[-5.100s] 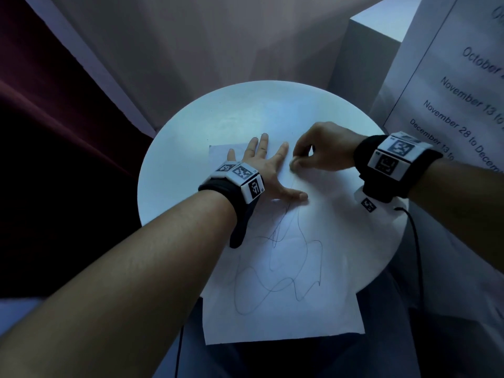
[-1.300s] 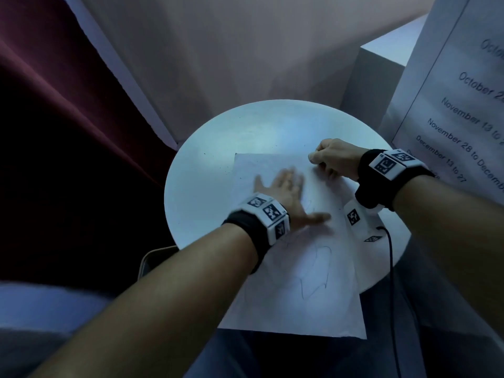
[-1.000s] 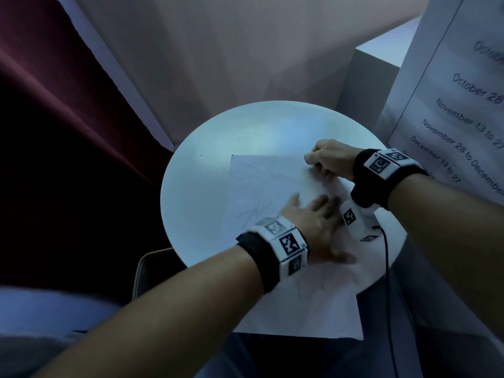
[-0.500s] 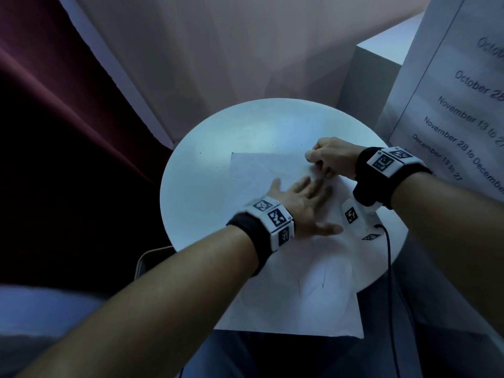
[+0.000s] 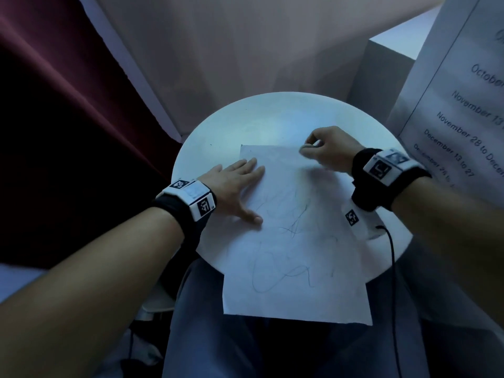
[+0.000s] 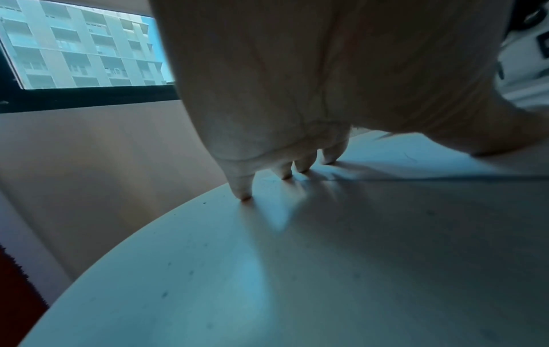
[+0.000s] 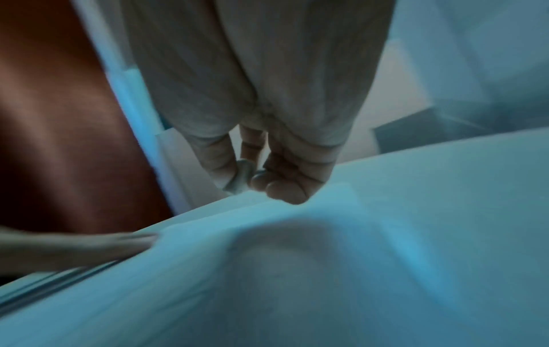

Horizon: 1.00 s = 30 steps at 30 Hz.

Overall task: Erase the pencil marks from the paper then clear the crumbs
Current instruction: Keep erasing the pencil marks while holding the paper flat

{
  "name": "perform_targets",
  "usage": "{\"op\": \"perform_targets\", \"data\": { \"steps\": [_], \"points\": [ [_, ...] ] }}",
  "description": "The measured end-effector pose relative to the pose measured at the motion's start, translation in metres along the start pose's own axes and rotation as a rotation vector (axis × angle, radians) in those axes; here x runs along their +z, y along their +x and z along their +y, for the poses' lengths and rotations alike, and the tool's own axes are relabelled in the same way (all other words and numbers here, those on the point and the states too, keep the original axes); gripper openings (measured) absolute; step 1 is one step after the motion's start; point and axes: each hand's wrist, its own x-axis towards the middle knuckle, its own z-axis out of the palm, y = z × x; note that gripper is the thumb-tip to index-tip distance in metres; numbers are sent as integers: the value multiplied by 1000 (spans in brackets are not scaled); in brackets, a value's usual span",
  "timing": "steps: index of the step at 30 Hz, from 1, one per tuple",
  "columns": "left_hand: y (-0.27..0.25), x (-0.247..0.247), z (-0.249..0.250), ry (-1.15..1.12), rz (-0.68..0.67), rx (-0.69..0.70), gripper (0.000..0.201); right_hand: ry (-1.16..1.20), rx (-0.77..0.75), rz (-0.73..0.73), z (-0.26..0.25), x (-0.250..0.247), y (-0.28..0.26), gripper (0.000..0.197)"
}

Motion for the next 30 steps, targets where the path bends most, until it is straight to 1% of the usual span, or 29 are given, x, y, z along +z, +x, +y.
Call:
{"op": "perform_targets", "data": {
  "steps": [2, 4, 6, 9, 11, 13, 15, 17, 19, 20, 23, 24, 25, 26, 28, 29, 30],
  "points": [
    [-1, 1, 1, -23, -17, -7, 127, -97, -150, -46, -25, 18, -13, 10],
    [-2, 4, 1, -21, -23, -11, 129, -219, -232, -92, -42, 37, -23, 13],
    [-2, 6, 0, -25, -14, -17, 130, -331, -255, -83, -48, 48, -25, 18],
    [-2, 7, -2, -41, 0, -9, 130, -392, -250, -91, -52, 55, -30, 22],
    [-2, 8, -3, -43, 5, 1, 131, -426, -313, -154, -58, 65, -40, 29],
    [0, 10, -3, -41, 7, 6, 131, -410, -358, -232, -64, 71, -49, 34],
    [0, 11, -3, -31, 10, 8, 132, -370, -314, -239, -62, 67, -43, 33],
    [0, 11, -3, -31, 3, 2, 132, -367, -244, -151, -59, 59, -29, 28],
    [0, 12, -3, -30, 1, 1, 132, -395, -237, -77, -58, 57, -26, 24],
    [0, 12, -2, -31, 6, 6, 133, -418, -261, -94, -62, 61, -30, 23],
    [1, 13, -2, -28, 14, 6, 135, -414, -368, -279, -77, 83, -55, 15],
    [1, 13, -2, -24, 10, 5, 136, -396, -377, -311, -78, 84, -58, 15],
    [1, 12, -2, -24, 3, 9, 137, -381, -365, -307, -76, 80, -55, 16],
    [1, 11, -2, -22, -6, 13, 137, -366, -331, -269, -72, 74, -46, 19],
    [0, 11, -2, -14, -23, 15, 138, -359, -270, -145, -62, 62, -30, 27],
    [0, 10, -2, -9, -24, 13, 139, -365, -267, -103, -59, 61, -27, 27],
    [0, 10, -2, -9, -21, 12, 140, -381, -281, -111, -62, 63, -31, 24]
  ]
}}
